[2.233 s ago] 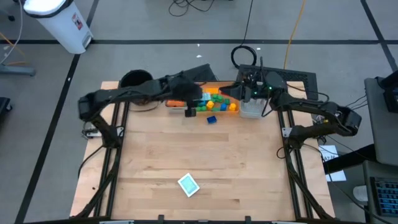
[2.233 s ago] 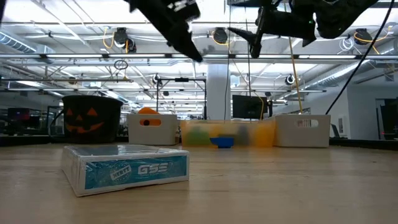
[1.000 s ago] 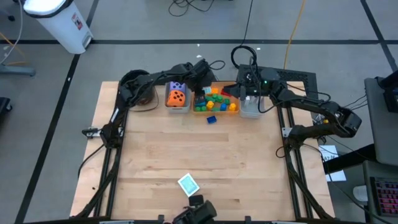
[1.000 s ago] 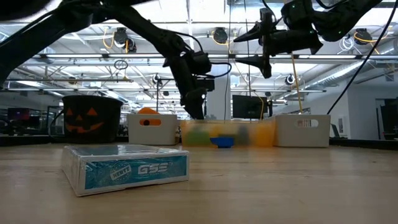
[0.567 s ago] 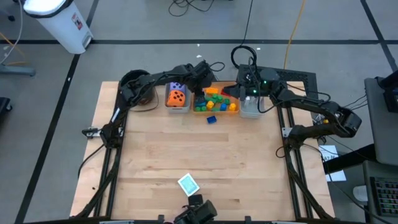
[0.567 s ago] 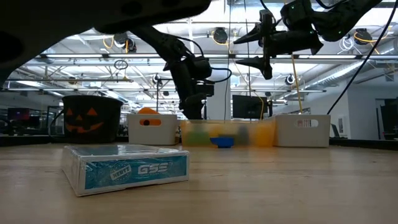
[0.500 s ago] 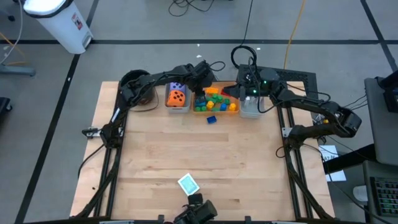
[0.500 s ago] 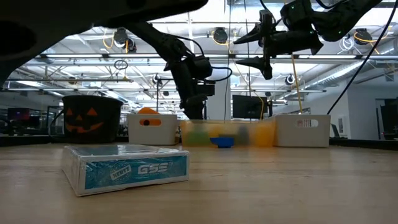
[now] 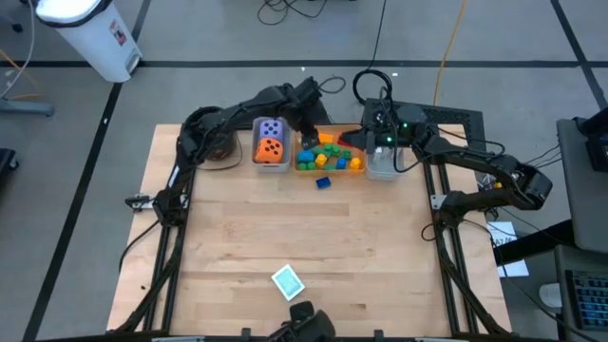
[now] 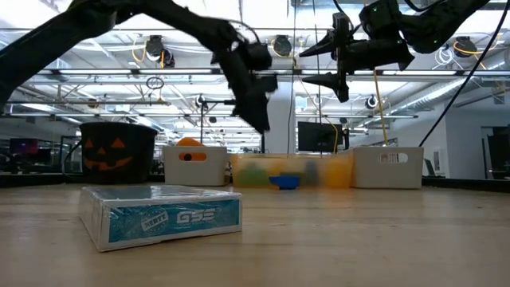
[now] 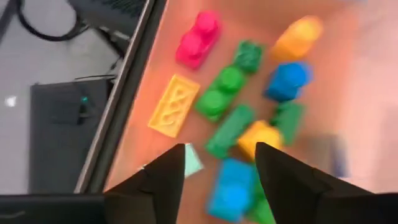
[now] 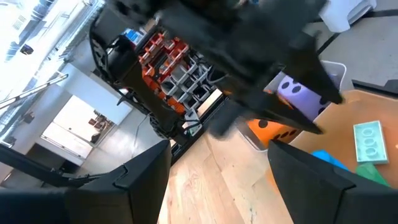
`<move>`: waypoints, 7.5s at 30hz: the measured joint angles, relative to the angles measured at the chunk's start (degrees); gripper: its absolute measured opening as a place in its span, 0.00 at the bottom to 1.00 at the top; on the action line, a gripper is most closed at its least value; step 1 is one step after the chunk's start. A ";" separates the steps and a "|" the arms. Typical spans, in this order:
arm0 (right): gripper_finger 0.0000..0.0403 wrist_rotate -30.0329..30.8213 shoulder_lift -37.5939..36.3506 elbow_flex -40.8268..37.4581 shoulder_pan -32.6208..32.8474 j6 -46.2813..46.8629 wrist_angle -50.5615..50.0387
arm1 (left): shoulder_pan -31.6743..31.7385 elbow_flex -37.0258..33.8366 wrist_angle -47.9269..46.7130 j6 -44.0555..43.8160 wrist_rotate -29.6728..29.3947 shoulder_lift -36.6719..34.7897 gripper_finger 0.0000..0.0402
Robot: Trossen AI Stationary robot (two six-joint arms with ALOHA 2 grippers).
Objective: Pick & Place Toys
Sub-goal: Put the dark blue game piece into the orange bin
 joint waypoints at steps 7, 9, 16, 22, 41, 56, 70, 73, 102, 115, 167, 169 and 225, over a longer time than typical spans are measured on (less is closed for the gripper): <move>0.64 -0.12 0.01 0.00 0.95 3.69 0.28 | -0.66 2.66 -8.07 -1.99 14.65 -9.35 0.60; 0.64 -0.09 0.00 0.00 2.14 3.63 0.31 | -0.92 2.39 -9.37 -2.43 17.93 -12.83 0.61; 0.64 2.23 0.01 0.00 9.98 0.57 -0.15 | -2.94 -2.89 -9.73 -2.45 20.58 -25.73 0.59; 0.64 13.82 -0.02 0.00 19.67 -3.84 -2.85 | -6.31 -18.29 -4.65 -7.47 20.80 -38.75 0.56; 0.64 46.82 15.85 -0.02 39.01 -14.38 -15.75 | -24.38 -54.54 21.61 -31.99 10.99 -58.66 0.47; 0.64 46.14 29.42 8.76 30.79 -16.00 -9.80 | -30.69 -54.54 24.38 -32.83 1.93 -58.65 0.46; 0.64 39.66 31.87 9.60 28.96 -11.48 -15.33 | -31.08 -54.54 23.88 -33.26 0.89 -58.65 0.46; 0.64 35.19 31.87 9.60 28.94 -9.83 -15.79 | -31.08 -54.54 23.84 -32.70 -0.25 -58.65 0.46; 0.64 37.77 15.66 9.55 31.16 -22.75 -29.57 | -31.08 -54.52 23.71 -30.92 -3.46 -58.65 0.46; 0.64 40.90 19.62 9.55 30.45 -15.86 -35.69 | -31.06 -54.52 23.91 -29.61 -6.39 -58.54 0.46; 0.51 43.33 25.33 7.26 28.48 -15.97 -34.85 | -31.06 -54.52 22.44 -30.49 -6.28 -58.54 0.46; 0.45 43.32 25.33 7.26 28.48 -16.23 -34.78 | -31.08 -54.52 22.44 -30.49 -6.28 -58.54 0.46; 0.33 30.02 19.71 27.14 -1.99 -28.09 -43.91 | -29.44 -54.50 22.99 -27.33 -6.55 -58.54 0.46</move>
